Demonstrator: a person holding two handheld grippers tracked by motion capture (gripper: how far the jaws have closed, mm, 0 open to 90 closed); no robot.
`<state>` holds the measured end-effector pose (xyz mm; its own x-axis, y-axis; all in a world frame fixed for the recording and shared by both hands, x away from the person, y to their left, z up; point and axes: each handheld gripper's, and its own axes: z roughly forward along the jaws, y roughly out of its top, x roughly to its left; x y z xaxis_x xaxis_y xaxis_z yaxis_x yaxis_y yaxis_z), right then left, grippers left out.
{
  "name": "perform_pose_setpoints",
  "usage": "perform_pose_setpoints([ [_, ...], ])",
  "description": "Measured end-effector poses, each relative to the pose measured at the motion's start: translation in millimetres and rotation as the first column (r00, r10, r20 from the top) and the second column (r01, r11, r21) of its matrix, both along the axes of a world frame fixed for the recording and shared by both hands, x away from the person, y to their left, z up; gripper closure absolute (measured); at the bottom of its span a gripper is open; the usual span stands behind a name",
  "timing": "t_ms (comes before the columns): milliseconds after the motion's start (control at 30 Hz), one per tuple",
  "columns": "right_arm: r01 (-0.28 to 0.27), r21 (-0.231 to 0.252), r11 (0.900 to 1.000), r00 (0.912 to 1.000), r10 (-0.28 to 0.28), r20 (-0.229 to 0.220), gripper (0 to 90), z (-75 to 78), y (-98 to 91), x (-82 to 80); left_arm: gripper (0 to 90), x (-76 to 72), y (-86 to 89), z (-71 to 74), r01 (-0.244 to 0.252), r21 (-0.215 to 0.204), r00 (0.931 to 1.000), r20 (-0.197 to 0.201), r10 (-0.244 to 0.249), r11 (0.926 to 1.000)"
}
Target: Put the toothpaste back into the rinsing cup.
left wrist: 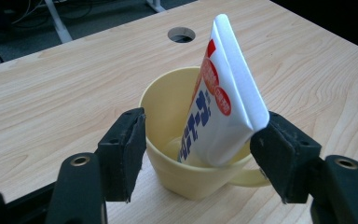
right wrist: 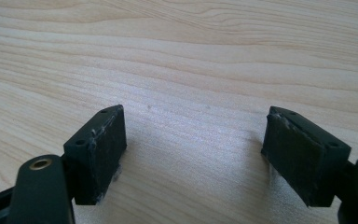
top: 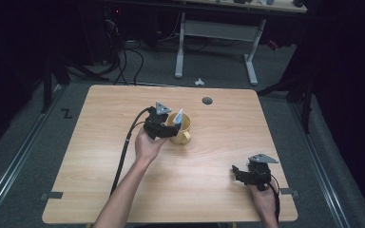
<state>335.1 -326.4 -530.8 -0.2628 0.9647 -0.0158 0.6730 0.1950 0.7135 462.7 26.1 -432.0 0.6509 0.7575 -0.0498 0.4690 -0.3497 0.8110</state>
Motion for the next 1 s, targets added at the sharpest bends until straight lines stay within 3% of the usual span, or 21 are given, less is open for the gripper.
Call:
perform_pose_setpoints([
  [667,0.001,0.000,1.0000,1.0000,-0.001,0.000,21.4,0.0,0.1,0.1,36.7,-16.8,26.2,2.1,-0.025,-0.047,0.9993,0.025,0.026,0.9986],
  [1000,0.001,0.000,1.0000,1.0000,-0.001,0.000,21.4,0.0,0.1,0.1,37.2,-23.8,37.1,5.1,-0.034,-0.049,0.9989,0.031,0.035,0.9982],
])
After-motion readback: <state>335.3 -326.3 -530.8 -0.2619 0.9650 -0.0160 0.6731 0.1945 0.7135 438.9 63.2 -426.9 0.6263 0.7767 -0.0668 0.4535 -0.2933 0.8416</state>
